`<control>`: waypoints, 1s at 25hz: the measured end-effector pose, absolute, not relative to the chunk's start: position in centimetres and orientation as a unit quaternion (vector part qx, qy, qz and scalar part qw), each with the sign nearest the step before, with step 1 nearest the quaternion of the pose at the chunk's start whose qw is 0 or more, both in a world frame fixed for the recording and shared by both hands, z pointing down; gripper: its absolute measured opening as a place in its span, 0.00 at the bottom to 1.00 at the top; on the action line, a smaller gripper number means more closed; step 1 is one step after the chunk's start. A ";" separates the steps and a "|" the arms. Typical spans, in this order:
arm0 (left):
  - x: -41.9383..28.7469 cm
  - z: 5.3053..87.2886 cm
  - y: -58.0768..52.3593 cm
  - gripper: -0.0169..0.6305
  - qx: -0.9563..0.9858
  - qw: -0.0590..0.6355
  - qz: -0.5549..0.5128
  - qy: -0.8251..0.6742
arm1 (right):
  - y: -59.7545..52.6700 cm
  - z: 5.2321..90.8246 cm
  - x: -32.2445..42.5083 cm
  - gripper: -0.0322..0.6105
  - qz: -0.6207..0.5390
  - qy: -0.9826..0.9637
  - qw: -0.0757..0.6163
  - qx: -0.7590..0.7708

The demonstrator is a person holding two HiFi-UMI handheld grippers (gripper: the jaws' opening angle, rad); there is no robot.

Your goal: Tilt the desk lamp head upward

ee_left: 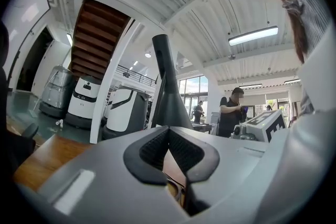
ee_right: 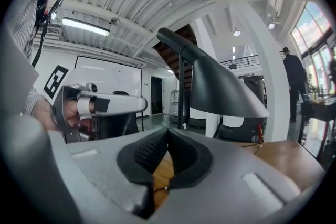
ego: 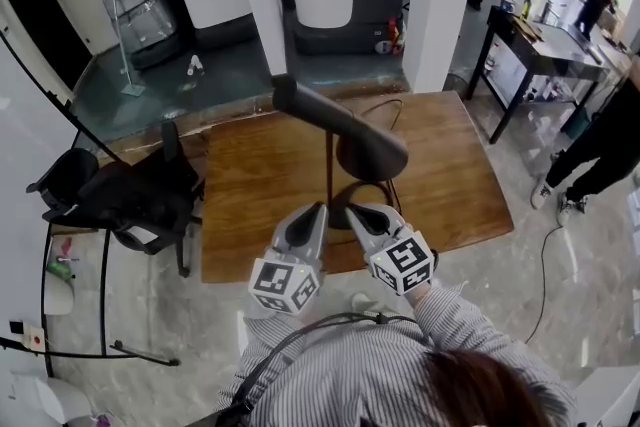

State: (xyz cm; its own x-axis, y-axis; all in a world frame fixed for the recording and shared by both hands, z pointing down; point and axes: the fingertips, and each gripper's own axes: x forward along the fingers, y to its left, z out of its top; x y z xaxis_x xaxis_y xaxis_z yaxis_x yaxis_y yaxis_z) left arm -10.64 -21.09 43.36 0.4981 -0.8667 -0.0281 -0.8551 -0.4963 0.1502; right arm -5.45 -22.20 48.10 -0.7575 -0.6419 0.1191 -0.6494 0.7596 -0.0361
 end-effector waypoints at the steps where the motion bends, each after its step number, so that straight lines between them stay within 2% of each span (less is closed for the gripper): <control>1: -10.8 43.1 -21.6 0.04 0.863 0.054 -0.049 -0.501 | -22.8 48.4 -5.6 0.05 0.038 -0.937 0.053 0.343; 5: -11.1 42.1 -23.3 0.04 0.859 0.034 -0.050 -0.509 | -25.0 49.3 -6.3 0.05 0.042 -0.939 0.056 0.336; 12: -12.1 39.2 -24.7 0.14 0.858 -0.020 -0.041 -0.512 | -26.9 50.0 -8.1 0.06 0.041 -0.945 0.041 0.322; 15: -12.4 37.4 -25.0 0.17 0.859 -0.038 -0.044 -0.509 | -27.3 50.4 -8.5 0.11 0.044 -0.947 0.035 0.316; 25: -13.1 28.7 -26.5 0.35 0.869 -0.085 -0.086 -0.480 | -28.5 51.5 -10.1 0.14 0.040 -0.948 0.034 0.313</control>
